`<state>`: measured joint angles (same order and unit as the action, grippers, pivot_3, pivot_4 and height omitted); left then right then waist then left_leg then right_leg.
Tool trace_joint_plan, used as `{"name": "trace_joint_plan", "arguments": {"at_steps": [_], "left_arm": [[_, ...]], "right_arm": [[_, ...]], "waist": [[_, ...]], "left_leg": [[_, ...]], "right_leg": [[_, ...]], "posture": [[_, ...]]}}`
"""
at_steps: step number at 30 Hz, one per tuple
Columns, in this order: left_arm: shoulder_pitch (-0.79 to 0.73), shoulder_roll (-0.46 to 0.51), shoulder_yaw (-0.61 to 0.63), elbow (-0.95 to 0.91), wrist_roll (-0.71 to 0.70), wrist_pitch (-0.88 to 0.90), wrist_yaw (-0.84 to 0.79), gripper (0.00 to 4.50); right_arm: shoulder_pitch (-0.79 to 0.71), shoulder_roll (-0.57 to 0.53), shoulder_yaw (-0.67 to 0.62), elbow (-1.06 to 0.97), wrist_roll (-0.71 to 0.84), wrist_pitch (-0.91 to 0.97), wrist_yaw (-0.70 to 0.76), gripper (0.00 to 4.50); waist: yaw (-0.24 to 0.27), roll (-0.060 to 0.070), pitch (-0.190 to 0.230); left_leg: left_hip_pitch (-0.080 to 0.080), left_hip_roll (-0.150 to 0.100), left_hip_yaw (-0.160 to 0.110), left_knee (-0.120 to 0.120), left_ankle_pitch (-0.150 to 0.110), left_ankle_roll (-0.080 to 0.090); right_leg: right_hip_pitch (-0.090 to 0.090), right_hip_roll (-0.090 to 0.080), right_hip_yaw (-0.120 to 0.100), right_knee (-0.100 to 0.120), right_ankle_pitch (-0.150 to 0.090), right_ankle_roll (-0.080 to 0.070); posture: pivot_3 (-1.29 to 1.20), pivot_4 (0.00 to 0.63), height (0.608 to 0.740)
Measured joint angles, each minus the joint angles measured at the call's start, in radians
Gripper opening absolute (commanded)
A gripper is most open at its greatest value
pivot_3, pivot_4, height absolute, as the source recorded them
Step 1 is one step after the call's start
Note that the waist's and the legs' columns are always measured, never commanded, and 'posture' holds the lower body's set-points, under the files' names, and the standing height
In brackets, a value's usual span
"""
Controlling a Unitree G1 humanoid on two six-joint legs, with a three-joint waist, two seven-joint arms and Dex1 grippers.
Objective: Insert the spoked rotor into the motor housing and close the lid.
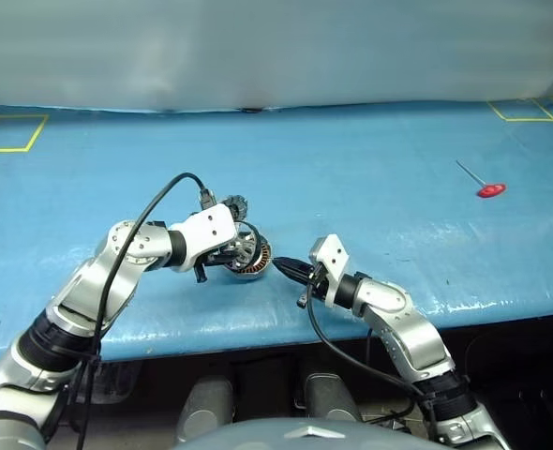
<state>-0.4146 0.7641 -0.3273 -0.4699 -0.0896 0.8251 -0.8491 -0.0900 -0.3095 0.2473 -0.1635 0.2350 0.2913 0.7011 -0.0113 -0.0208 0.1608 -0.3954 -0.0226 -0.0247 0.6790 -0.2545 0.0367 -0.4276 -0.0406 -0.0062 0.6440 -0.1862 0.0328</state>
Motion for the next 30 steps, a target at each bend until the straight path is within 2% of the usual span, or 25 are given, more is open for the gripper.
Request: {"name": "trace_joint_plan", "arguments": {"at_steps": [30], "left_arm": [[-0.051,0.000,-0.054,0.031,0.005,0.012,-0.030,1.29]], "right_arm": [[0.012,-0.009,-0.001,0.017,-0.001,-0.021,-0.004,0.00]], "waist": [[0.000,0.000,0.000]], "left_leg": [[0.000,0.000,0.001,0.000,0.000,0.000]], "right_leg": [[0.000,0.000,0.000,0.000,0.000,0.000]], "posture": [[0.00,0.150,0.740]]}}
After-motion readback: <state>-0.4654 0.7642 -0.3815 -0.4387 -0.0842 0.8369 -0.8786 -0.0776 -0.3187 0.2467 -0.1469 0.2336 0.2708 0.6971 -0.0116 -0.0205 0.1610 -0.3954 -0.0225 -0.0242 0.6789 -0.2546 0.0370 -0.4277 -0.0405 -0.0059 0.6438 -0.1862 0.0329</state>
